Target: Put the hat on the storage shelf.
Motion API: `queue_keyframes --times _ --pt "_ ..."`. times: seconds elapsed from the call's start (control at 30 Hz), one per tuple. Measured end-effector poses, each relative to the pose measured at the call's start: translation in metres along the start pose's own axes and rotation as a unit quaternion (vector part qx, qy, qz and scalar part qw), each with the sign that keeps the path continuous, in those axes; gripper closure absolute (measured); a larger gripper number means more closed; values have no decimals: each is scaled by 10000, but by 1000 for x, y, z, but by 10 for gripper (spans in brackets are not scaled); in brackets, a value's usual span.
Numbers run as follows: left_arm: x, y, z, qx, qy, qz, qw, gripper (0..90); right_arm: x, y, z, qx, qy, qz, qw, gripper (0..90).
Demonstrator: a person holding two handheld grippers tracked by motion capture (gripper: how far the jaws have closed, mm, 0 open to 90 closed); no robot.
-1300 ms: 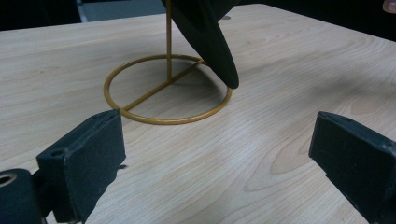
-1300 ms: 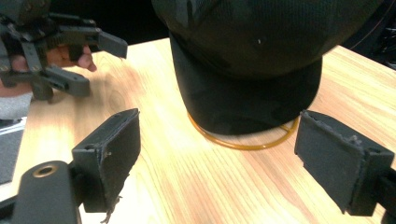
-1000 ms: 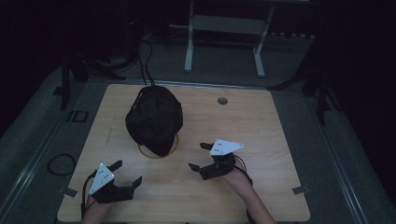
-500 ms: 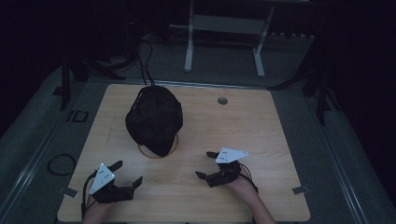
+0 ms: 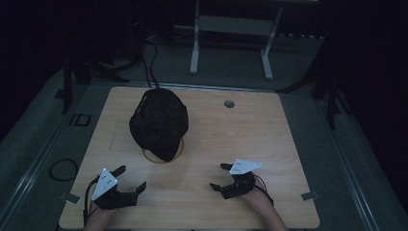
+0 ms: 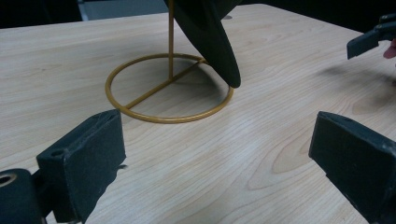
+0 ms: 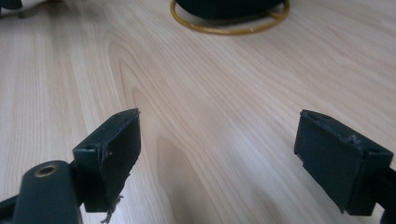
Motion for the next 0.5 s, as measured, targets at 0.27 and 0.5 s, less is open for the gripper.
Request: queue_keyframes --times 0.27,0.5 --pt "1 0 -1 24 3 -12 10000 40 -9 15 -8 -28 -48 -266 9996 142" --pt "2 0 -1 26 -6 -8 10000 40 -18 26 -19 28 -123 -422 9990 141"
Point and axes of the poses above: each handheld gripper's, and its own axes: y roughly backward along the jaws, z roughly out of its top, x roughly to its left, the point moved 5 cm from there along -y, roughly forward along the jaws, and after that the axes turned 11 degrees about z, right-handed, at the moved point
